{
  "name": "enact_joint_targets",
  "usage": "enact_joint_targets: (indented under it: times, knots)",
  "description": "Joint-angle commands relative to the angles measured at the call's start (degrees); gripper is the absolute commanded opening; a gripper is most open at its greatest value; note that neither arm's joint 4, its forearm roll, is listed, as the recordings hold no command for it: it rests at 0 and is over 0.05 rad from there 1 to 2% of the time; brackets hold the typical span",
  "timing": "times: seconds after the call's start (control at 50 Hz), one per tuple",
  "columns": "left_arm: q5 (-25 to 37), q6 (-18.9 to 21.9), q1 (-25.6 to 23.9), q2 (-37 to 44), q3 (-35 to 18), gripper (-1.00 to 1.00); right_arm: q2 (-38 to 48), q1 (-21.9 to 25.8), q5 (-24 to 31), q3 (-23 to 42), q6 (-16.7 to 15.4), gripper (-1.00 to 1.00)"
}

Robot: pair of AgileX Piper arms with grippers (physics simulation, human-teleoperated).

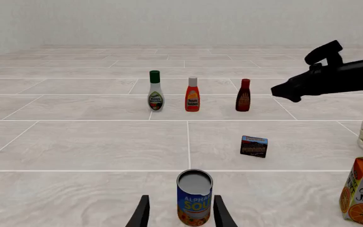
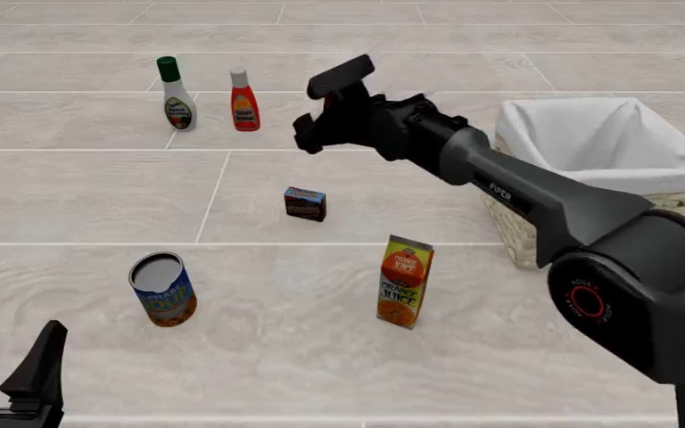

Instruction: Pick the chocolate pudding and place it in the basket.

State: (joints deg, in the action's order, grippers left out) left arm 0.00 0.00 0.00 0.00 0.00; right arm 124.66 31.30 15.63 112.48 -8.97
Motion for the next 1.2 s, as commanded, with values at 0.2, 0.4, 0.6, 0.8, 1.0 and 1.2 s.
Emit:
enact_joint_targets:
  times: [0.2,0.4,0.6,0.8,1.0,1.2]
  knots:
    - [0.00,0.00,0.00,0.00,0.00,1.00,6.46,0.43,2.68,6.71,1.18,1.00]
    - [0.00,0.00,0.00,0.00,0.00,1.00,10.31,0.27,5.57,11.71,1.06,1.00]
    - [0.00,0.00,0.00,0.00,0.00,1.00,12.78,0.34,6.97,14.36,1.34,1.00]
    - [0.00,0.00,0.00,0.00,0.00,1.00,14.67,0.13,7.74,16.01,1.60,1.00]
    - [0.00,0.00,0.00,0.00,0.00,1.00,15.83,-0.07,8.07,16.49,1.73,1.00]
    - [0.00,0.00,0.00,0.00,0.00,1.00,17.02,-0.44,8.09,16.48,1.77,1.00]
